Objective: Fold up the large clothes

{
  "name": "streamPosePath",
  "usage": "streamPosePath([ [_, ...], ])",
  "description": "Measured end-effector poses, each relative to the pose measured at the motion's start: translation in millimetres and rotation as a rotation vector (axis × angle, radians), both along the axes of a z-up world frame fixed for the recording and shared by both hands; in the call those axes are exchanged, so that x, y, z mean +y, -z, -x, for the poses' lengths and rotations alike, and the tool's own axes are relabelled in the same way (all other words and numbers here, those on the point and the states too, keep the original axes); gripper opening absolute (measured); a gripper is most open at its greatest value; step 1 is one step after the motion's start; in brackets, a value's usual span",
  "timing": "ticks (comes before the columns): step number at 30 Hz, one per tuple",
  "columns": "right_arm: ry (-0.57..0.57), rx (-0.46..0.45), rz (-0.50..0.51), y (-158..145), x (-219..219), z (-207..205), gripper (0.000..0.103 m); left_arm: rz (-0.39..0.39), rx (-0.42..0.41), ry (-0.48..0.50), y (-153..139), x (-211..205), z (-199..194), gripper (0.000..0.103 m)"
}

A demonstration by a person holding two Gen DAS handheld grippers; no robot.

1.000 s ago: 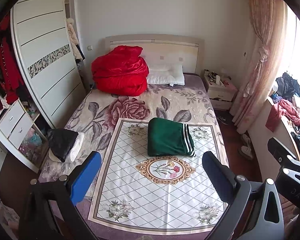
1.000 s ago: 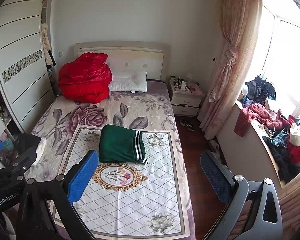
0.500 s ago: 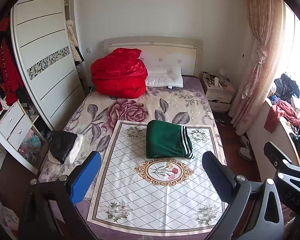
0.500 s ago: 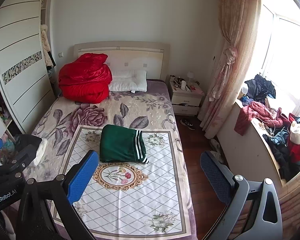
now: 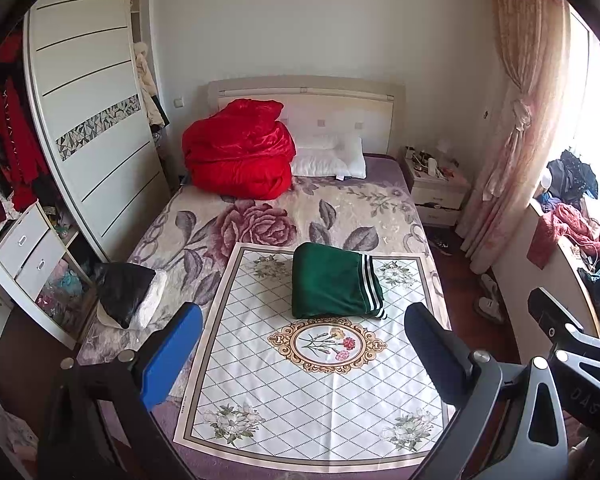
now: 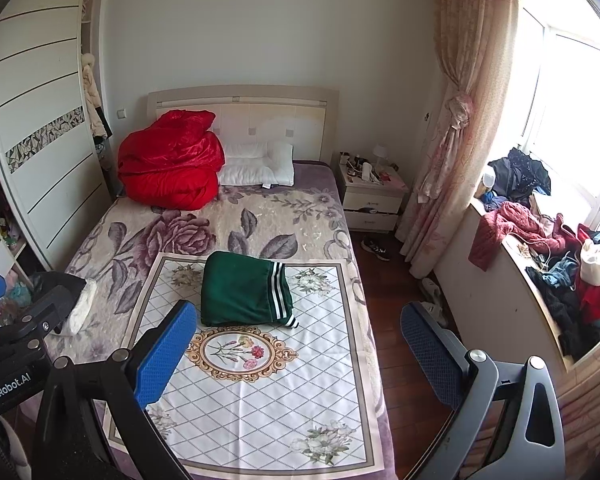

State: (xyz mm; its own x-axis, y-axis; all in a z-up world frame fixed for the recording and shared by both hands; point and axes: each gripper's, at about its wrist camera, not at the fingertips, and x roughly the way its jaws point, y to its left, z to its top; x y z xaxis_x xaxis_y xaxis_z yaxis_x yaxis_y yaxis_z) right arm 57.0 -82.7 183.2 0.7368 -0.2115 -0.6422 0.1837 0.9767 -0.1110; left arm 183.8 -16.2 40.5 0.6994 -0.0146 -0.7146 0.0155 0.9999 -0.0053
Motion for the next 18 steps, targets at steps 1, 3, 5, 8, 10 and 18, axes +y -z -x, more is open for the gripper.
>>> streamPosePath([
  [1, 0.001, -0.001, 0.000, 0, 0, 1, 0.103, -0.001, -0.001, 0.001, 0, 0, 0, 0.103],
  [3, 0.001, -0.001, -0.001, 1, 2, 0, 0.103, -0.001, -0.001, 0.000, 0, 0, 0, 0.103],
  [5, 0.001, -0.001, 0.000, 0, 0, 1, 0.103, -0.001, -0.001, 0.001, 0, 0, 0, 0.103],
  [8, 0.002, -0.001, 0.000, 1, 1, 2, 0.103, 0.000, 0.000, 0.002, 1, 1, 1, 0.103],
  [10, 0.003, -0.001, -0.002, 1, 1, 3, 0.103, -0.003, -0.002, -0.001, 1, 1, 1, 0.103],
  [18, 0.011, 0.002, -0.005, 5, 12, 10, 0.103, -0.004, -0.004, -0.007, -4, -4, 2, 0.103],
])
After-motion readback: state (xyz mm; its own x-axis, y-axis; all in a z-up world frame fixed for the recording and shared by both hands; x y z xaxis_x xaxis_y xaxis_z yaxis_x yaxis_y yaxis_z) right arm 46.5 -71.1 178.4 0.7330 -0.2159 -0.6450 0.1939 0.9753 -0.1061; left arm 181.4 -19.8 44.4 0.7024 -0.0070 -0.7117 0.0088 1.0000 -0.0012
